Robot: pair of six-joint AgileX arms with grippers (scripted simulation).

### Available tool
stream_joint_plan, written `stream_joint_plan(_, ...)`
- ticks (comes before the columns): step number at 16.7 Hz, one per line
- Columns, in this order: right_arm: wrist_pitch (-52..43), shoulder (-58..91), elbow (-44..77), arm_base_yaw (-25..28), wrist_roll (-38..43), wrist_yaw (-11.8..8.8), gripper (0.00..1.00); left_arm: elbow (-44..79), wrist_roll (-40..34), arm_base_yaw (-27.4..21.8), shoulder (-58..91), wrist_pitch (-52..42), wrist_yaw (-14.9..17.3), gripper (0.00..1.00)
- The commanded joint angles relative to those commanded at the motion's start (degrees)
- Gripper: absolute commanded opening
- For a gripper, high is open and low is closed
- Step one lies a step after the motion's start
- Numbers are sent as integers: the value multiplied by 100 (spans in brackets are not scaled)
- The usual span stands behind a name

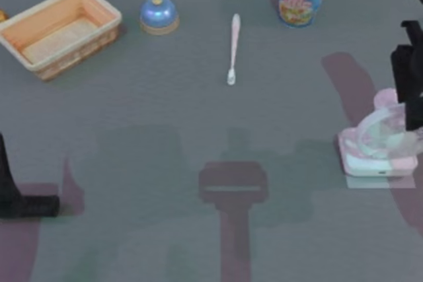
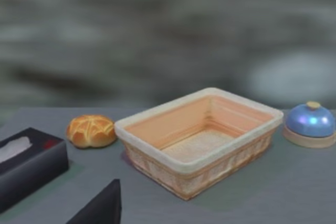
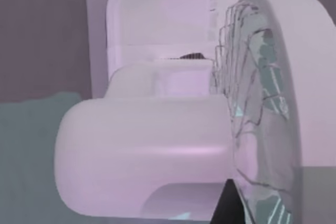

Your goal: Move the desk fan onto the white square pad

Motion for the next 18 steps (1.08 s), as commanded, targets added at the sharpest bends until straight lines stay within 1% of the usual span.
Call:
stream_joint_plan(13,0,0,0,0,0,0,98,0,0,0,0,0,0,100)
stream_joint_plan(14,0,0,0,0,0,0,100,0,0,0,0,0,0,100)
stream_joint_plan(18,0,0,0,0,0,0,100,0,0,0,0,0,0,100)
